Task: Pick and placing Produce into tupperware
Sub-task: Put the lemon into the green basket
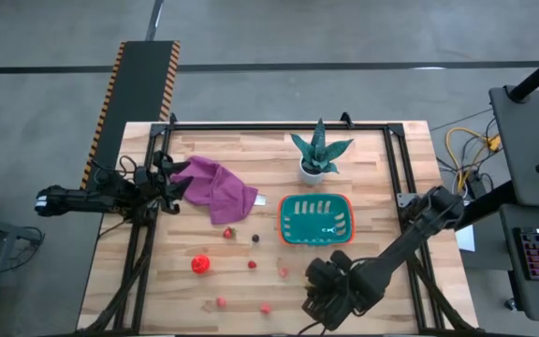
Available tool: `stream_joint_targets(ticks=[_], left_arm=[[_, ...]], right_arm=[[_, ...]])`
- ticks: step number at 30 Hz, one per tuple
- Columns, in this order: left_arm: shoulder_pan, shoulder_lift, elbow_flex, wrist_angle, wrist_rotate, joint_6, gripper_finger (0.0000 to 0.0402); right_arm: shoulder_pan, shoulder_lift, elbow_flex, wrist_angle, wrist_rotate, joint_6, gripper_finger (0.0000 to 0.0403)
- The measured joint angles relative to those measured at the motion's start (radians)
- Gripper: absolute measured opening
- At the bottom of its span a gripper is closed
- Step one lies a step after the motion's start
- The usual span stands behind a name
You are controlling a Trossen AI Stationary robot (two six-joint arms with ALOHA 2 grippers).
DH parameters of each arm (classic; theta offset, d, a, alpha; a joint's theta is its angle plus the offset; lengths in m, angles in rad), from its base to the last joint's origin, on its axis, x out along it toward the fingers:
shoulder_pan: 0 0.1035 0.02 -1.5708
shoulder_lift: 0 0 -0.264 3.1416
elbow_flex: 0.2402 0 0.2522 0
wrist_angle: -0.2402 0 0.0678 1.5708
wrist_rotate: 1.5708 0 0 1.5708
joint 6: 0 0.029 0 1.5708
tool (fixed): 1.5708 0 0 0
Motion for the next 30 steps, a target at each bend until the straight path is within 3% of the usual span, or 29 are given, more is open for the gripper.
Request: stream_joint_targets(ticks=[9,24,30], left_arm=[[0.000,0.002,0.000,0.000,0.000,0.000,0.0199],[0.000,0.005,-0.001,0.000,0.000,0.000,0.0199],[0.000,0.005,-0.001,0.000,0.000,0.000,0.0199]], right_arm=[[0.000,-0.056,0.000,0.087,0.053,-0.304,0.0194],[0.015,-0.105,0.001,0.727,-0.021,-0.949,0.0194],[0.037,-0.133,0.001,0.908,-0.039,-1.127,0.0194]])
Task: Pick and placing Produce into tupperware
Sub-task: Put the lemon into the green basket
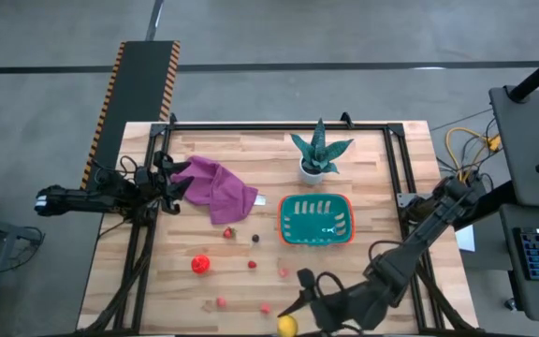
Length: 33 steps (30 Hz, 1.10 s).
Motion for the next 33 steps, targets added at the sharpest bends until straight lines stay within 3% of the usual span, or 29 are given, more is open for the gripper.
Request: stream_joint_targets(ticks=[4,16,21,33], left_arm=[[0.000,0.000,0.000,0.000,0.000,0.000,0.0199],[0.000,0.000,0.000,0.000,0.000,0.000,0.0199],[0.000,0.000,0.000,0.000,0.000,0.000,0.0199],[0.000,0.000,0.000,0.000,0.000,0.000,0.0199]], right_arm=[[0.013,-0.027,0.000,0.046,0.004,-0.109,0.0194],[0.020,-0.041,0.000,0.043,0.036,-0.176,0.0194],[0.020,-0.042,0.000,-0.014,0.186,-0.178,0.0194],[0.020,-0.045,0.000,-0.074,0.729,-0.177,0.0194]])
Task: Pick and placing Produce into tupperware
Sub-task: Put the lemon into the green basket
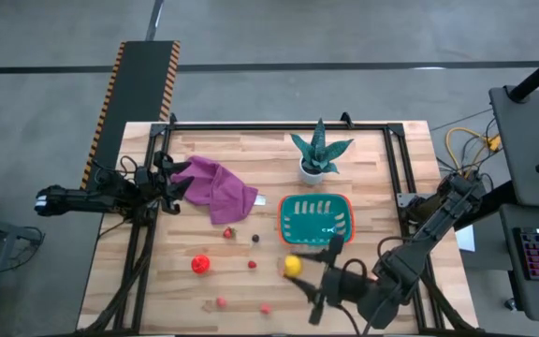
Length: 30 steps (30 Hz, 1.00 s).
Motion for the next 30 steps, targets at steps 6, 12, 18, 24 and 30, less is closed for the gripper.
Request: stream_joint_targets(ticks=[6,12,18,24,30], left_arm=[[0.000,0.000,0.000,0.000,0.000,0.000,0.0199],[0.000,0.003,0.000,0.000,0.000,0.000,0.0199],[0.000,0.003,0.000,0.000,0.000,0.000,0.0199],[0.000,0.003,0.000,0.000,0.000,0.000,0.0199],[0.000,0.003,0.000,0.000,0.000,0.000,0.0199]], right_arm=[[0.000,0.000,0.000,0.000,0.220,0.008,0.0194],[0.000,0.000,0.000,0.001,0.340,0.017,0.0194],[0.000,0.000,0.000,0.001,0.342,0.008,0.0194],[0.000,-0.001,0.000,0.000,0.313,-0.035,0.0194],[0.000,-0.013,0.000,0.000,0.106,-0.045,0.0194]])
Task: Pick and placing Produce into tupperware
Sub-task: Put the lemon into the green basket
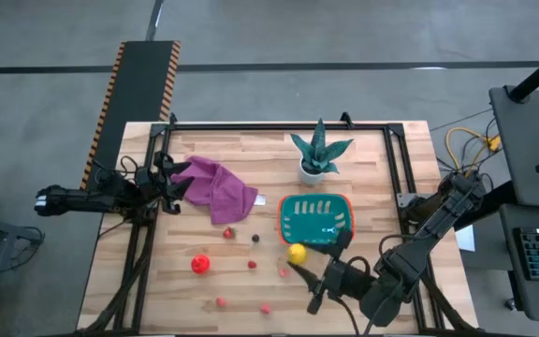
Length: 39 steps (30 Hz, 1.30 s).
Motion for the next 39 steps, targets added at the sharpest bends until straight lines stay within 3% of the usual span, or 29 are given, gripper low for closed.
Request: stream_joint_targets(ticks=[4,12,17,21,27,32,39], left_arm=[[0.000,0.000,0.000,0.000,0.000,0.000,0.0199],[0.000,0.000,0.000,0.000,0.000,0.000,0.0199],[0.000,0.000,0.000,0.000,0.000,-0.001,0.0199],[0.000,0.000,0.000,0.001,0.000,-0.001,0.0199],[0.000,0.000,0.000,0.001,0.000,-0.001,0.0199],[0.000,0.000,0.000,0.001,0.000,-0.001,0.0199],[0.000,0.000,0.000,0.001,0.000,0.000,0.0199]], right_arm=[[0.000,-0.011,0.000,0.015,-0.180,0.058,0.0194],[0.000,-0.017,0.000,0.048,-0.716,0.046,0.0194],[-0.001,-0.024,0.000,0.047,-0.856,0.092,0.0194],[0.000,-0.024,0.000,0.005,-0.859,0.120,0.0194],[-0.012,-0.038,0.000,-0.176,-0.638,0.255,0.0194],[-0.047,-0.048,0.000,-0.370,-0.521,0.410,0.0194],[-0.139,-0.050,0.000,-0.666,-0.497,0.696,0.0194]])
